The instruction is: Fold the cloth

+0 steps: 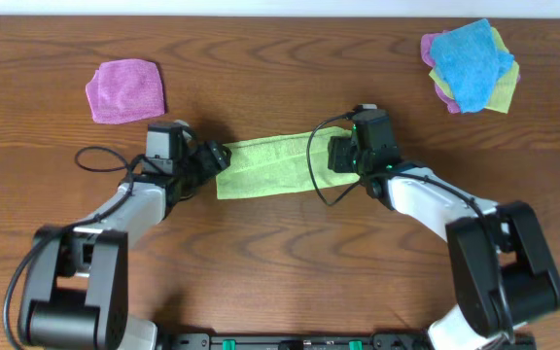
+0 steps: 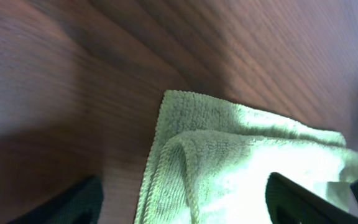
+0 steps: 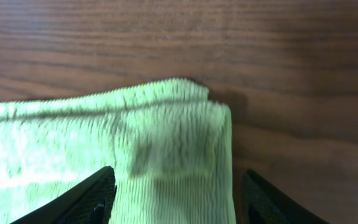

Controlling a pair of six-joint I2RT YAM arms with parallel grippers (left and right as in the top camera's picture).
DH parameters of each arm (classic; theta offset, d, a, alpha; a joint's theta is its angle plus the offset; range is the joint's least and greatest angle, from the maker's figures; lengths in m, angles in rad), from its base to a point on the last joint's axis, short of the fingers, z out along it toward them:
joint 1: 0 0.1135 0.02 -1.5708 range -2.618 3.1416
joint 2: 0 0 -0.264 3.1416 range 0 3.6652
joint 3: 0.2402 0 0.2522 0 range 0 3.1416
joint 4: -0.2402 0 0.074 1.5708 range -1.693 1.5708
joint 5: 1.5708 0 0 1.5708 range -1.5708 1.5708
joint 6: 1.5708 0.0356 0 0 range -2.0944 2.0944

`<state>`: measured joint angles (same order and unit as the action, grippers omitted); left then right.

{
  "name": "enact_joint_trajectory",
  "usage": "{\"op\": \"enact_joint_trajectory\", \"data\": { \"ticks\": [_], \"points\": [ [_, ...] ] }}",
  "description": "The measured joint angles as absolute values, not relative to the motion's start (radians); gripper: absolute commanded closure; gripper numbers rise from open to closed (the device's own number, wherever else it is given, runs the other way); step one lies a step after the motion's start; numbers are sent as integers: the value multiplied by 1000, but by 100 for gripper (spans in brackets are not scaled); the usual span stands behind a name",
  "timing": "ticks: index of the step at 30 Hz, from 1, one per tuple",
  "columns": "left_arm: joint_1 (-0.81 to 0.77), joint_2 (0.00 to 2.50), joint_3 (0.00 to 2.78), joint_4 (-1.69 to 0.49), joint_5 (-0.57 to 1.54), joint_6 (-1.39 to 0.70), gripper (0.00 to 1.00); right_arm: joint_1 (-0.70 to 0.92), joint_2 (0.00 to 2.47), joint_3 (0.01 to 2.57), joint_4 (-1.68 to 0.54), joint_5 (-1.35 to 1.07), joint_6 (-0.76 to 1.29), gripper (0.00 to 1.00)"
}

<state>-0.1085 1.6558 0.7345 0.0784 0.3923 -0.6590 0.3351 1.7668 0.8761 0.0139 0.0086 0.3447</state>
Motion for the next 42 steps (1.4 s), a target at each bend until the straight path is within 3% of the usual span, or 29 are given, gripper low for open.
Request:
{"op": "enact_joint_trajectory", "data": {
  "ticks": [4,5,9,10,13,20,33,42],
  "points": [
    [-86,1576,741,-6,393,-644,9,335,1657,876,-89,10,365,33],
    [-83,1556,743,-26,393,-643,16,335,1619,877,-117,11,379,33],
    [-80,1507,752,-44,455,-641,72,335,1497,881,-228,-1,439,32],
    [-81,1503,755,-44,477,-654,81,335,1477,881,-250,-6,451,31],
    [-96,1502,757,-44,518,-688,94,335,1414,881,-304,-30,495,29],
    [-184,1515,758,11,484,-758,94,335,1375,882,-372,-94,592,18],
    [-232,1778,758,186,399,-812,94,335,1478,882,-373,-110,645,19],
    [-232,1811,773,198,388,-813,94,331,1602,882,-327,-109,655,19]
  ]
}}
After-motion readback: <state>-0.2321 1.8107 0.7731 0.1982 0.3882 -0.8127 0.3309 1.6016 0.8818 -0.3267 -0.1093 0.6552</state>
